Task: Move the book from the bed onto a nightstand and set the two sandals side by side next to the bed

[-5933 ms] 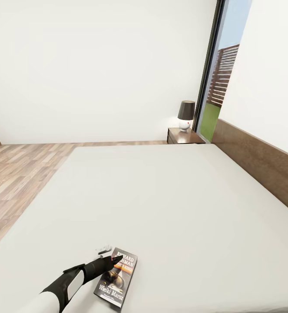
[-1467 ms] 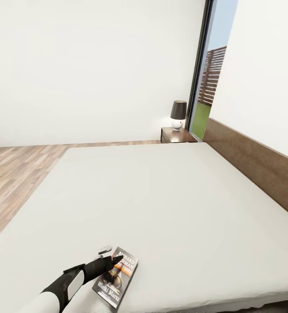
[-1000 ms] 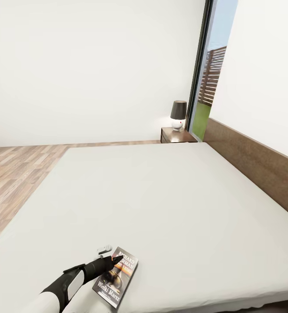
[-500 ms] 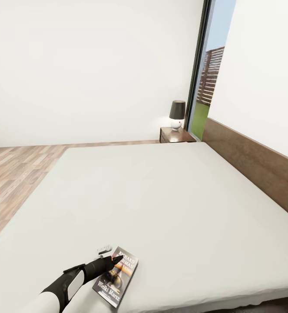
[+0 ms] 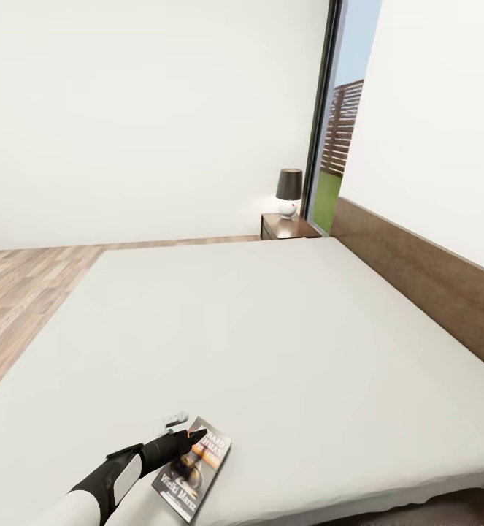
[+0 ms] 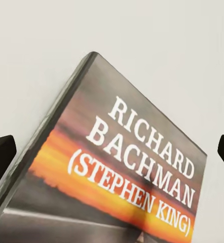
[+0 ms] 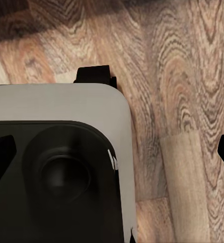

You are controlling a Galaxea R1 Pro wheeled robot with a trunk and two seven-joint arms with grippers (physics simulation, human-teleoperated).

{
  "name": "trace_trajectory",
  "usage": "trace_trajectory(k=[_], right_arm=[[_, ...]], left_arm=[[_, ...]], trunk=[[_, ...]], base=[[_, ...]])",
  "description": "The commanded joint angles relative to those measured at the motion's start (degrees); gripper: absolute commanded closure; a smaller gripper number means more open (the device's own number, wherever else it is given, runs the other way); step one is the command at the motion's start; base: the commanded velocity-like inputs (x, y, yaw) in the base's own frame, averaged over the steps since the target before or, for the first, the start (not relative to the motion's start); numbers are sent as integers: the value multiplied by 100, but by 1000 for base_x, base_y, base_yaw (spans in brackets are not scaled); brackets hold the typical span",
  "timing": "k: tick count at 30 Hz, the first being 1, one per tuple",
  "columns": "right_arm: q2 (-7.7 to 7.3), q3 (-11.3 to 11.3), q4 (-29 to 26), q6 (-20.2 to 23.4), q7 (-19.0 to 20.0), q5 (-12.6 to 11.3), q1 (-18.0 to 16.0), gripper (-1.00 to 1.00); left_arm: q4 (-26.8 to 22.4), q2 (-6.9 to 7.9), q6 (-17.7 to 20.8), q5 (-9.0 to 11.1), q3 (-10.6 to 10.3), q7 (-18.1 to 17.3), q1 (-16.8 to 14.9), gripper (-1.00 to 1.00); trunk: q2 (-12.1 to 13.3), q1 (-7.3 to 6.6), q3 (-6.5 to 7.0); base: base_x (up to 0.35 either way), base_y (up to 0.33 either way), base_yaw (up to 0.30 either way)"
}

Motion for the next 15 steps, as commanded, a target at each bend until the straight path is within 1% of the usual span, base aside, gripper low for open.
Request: trace_trajectory(k=[1,15], right_arm=[[-3,-48,16,-32,16,41,-6,-100],[-3,-46,16,-32,18,41,-6,-100]], left_arm=[[-4,-1,60,38,21,-22,-2,-100],[-4,-1,57,38,23,-22,-2,-100]], trunk=[[-2,-1,-5],[-2,-1,-5]], base=[[0,0,-35],[0,0,-13]])
